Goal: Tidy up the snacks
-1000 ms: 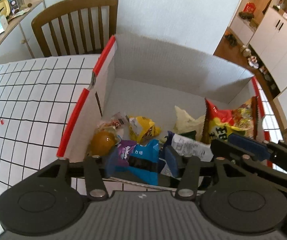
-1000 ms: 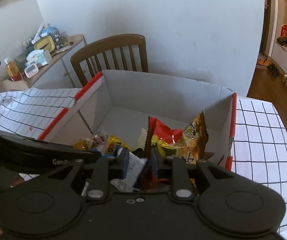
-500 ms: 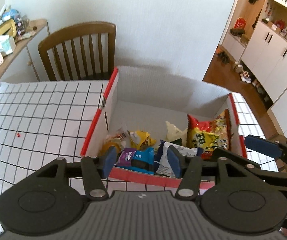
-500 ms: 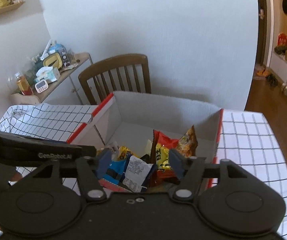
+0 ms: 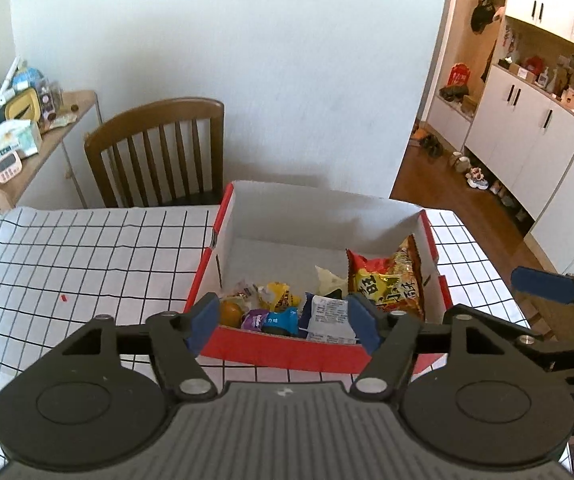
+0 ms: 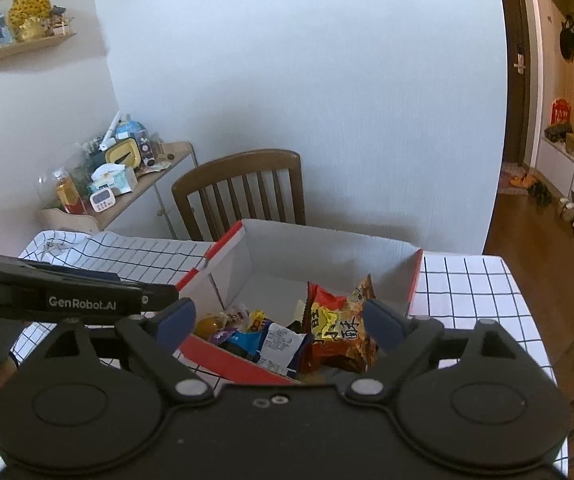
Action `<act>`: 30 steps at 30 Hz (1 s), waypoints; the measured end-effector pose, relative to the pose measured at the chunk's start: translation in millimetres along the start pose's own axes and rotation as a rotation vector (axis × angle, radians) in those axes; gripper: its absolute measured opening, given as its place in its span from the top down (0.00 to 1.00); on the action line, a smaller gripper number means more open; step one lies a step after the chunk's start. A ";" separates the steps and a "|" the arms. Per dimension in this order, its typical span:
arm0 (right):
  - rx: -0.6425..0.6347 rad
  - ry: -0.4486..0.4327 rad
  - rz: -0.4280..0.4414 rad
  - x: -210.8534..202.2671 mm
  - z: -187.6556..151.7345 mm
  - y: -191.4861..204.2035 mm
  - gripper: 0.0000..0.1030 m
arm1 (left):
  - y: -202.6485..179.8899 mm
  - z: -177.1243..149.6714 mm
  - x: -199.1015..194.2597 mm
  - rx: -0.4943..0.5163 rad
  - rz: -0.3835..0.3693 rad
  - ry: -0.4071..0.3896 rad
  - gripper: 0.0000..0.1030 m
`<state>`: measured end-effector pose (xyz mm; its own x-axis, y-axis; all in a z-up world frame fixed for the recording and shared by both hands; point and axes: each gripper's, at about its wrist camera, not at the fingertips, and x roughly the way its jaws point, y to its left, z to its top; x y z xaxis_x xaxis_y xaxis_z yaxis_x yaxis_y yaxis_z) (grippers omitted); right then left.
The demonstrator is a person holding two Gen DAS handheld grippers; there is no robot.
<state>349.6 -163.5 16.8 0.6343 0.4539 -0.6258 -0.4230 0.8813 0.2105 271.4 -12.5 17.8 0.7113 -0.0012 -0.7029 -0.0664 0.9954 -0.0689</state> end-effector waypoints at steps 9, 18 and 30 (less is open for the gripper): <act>-0.019 -0.046 0.008 -30.3 -7.4 5.2 0.00 | -5.2 -17.3 -28.3 0.006 -0.020 -0.045 0.17; 0.008 -0.080 0.013 -51.6 -23.2 8.5 0.00 | -9.5 -35.9 -50.6 0.020 -0.039 -0.087 0.02; 0.045 -0.102 -0.006 -72.3 -30.3 8.6 0.00 | -13.8 -48.5 -78.7 0.046 -0.045 -0.134 0.02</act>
<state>280.5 -192.8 41.1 0.7006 0.4574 -0.5477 -0.3911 0.8881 0.2415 182.4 -30.8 39.8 0.8003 -0.0365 -0.5984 -0.0020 0.9980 -0.0636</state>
